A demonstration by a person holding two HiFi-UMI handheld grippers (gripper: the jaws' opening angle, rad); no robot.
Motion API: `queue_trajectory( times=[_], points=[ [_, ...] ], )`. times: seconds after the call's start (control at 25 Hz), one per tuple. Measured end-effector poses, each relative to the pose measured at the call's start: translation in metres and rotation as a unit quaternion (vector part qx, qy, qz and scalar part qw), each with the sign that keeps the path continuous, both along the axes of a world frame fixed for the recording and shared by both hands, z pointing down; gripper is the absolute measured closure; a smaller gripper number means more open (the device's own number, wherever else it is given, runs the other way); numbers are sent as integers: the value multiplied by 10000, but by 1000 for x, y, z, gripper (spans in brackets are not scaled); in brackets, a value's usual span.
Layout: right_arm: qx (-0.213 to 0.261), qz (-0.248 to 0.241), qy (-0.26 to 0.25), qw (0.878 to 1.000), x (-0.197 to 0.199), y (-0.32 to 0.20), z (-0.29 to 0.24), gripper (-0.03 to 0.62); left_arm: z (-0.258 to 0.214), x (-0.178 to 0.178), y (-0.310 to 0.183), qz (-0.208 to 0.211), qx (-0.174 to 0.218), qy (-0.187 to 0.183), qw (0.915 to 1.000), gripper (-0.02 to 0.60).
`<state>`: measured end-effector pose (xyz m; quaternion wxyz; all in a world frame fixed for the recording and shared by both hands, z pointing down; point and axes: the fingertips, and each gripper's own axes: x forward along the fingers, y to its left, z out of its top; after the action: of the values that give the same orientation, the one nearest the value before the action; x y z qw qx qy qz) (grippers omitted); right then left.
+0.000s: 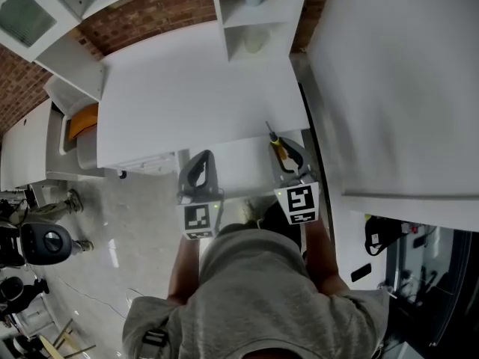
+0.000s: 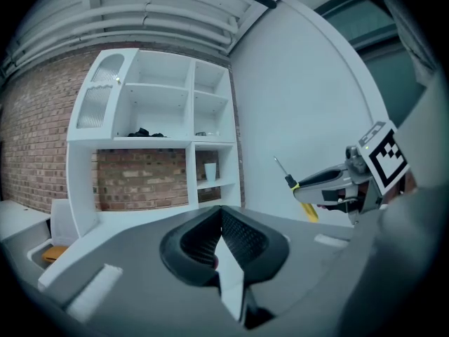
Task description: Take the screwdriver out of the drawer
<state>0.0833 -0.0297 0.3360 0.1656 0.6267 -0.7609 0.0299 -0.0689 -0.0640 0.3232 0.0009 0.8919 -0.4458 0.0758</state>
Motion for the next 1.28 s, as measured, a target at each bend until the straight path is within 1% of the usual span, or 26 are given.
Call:
queue_trajectory(
  times=[0.32,0.48,0.64,0.84,1.12,1.28],
  points=[
    [171,266,-165,9994,33,16,-8,516,5,28,5,176,-160,-39,9997,569],
    [118,357,-259,9990,48,25,-7,516,6,42,6,264,-116,-94,9995,570],
    [86,430,-336,9985,59,26,-3,516,10,52,4,316,-184,-116,9993,570],
    [106,435,-361,9983,66,26,-4,517,7,62,5,387,-238,-147,9989,569],
    [78,410,-390,9984,66,21,-2,517,9,62,1,366,-242,-211,9988,569],
    [81,383,-314,9987,63,20,-3,517,8,61,0,338,-232,-199,9990,570]
  ],
)
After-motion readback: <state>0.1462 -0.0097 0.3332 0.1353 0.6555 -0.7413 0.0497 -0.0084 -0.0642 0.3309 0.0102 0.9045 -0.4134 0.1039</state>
